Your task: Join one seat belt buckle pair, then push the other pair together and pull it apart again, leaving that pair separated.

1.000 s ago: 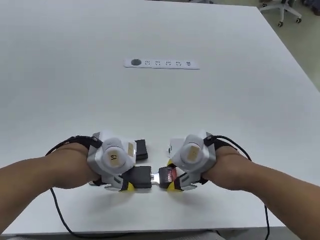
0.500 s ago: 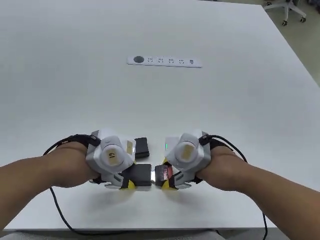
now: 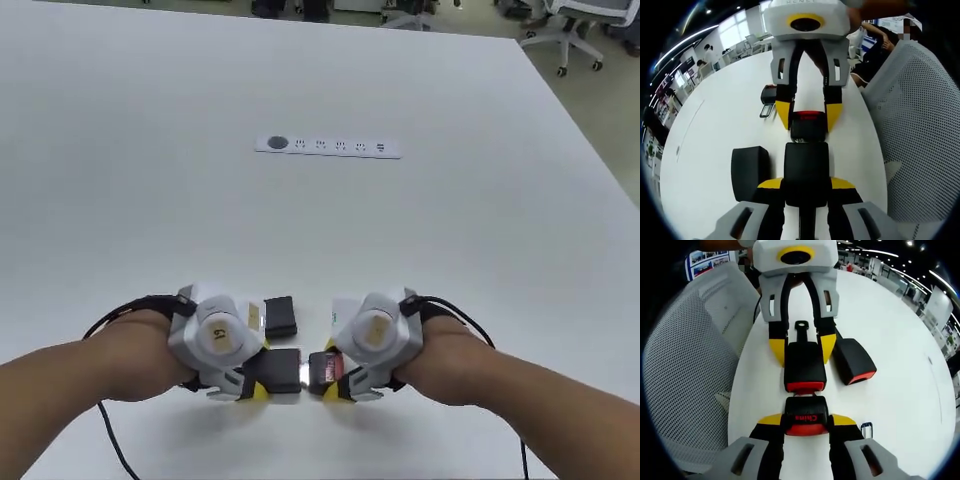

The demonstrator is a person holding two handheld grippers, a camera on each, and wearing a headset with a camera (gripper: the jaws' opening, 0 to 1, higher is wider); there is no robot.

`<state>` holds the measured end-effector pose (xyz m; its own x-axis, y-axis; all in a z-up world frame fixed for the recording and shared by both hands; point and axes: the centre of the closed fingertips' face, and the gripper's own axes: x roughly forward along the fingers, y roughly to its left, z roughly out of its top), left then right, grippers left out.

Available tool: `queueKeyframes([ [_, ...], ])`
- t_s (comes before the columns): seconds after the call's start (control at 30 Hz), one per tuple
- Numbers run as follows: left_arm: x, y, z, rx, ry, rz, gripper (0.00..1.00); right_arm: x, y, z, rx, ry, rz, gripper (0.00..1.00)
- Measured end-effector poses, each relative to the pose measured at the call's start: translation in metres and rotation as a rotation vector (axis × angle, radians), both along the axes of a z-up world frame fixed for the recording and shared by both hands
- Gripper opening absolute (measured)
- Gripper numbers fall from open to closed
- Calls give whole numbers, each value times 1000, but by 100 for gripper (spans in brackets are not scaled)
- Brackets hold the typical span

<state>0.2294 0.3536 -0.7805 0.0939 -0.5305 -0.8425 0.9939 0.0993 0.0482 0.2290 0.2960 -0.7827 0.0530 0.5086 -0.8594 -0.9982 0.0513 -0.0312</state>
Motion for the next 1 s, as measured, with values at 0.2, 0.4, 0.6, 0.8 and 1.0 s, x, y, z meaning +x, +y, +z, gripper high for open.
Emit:
queueKeyframes([
  [0.2,0,1,0,10,1,-3,32,0,1,0,0,7,-7,31],
  [0.4,1,3,-1,15,15,-6,32,0,0,0,-6,6,-10,31],
  [0.6,0,1,0,27,14,-18,33,0,2,-2,-18,-2,-8,31],
  [0.8,-1,0,1,26,12,-18,32,-1,1,-1,-26,-7,-1,31],
  [1.0,0,1,1,32,14,-29,32,-2,0,0,-30,-5,2,31],
])
